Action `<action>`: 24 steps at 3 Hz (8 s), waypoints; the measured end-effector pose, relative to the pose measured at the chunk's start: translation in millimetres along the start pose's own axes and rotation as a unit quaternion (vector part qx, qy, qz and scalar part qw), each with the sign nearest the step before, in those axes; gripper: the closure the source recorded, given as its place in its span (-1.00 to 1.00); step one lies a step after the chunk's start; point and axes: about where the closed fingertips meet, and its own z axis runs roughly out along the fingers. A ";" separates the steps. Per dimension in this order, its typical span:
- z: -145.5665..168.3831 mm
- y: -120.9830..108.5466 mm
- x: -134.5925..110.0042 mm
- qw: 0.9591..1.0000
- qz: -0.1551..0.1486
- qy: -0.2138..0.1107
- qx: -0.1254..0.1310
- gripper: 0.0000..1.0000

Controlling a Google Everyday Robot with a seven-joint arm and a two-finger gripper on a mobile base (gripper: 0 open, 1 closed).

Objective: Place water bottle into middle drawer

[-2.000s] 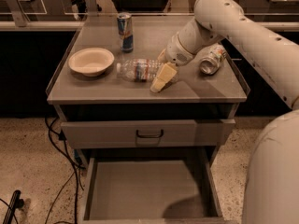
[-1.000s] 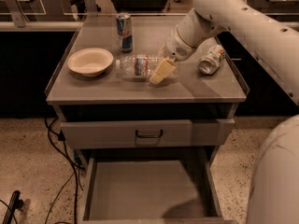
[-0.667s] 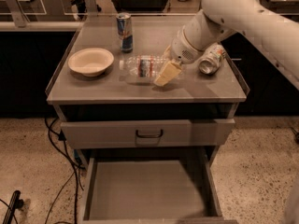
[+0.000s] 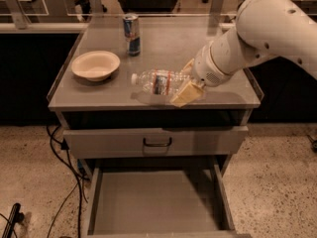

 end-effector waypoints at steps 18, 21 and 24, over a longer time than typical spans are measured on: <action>356.3 230.5 249.2 0.967 0.235 -0.008 -0.095 1.00; 356.4 230.6 249.2 0.967 0.235 -0.008 -0.095 -0.01; 356.5 230.7 249.1 0.967 0.235 -0.008 -0.095 -1.00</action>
Offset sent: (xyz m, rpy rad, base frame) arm -0.0436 -0.0106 -0.0058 0.0227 -0.0244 -0.0463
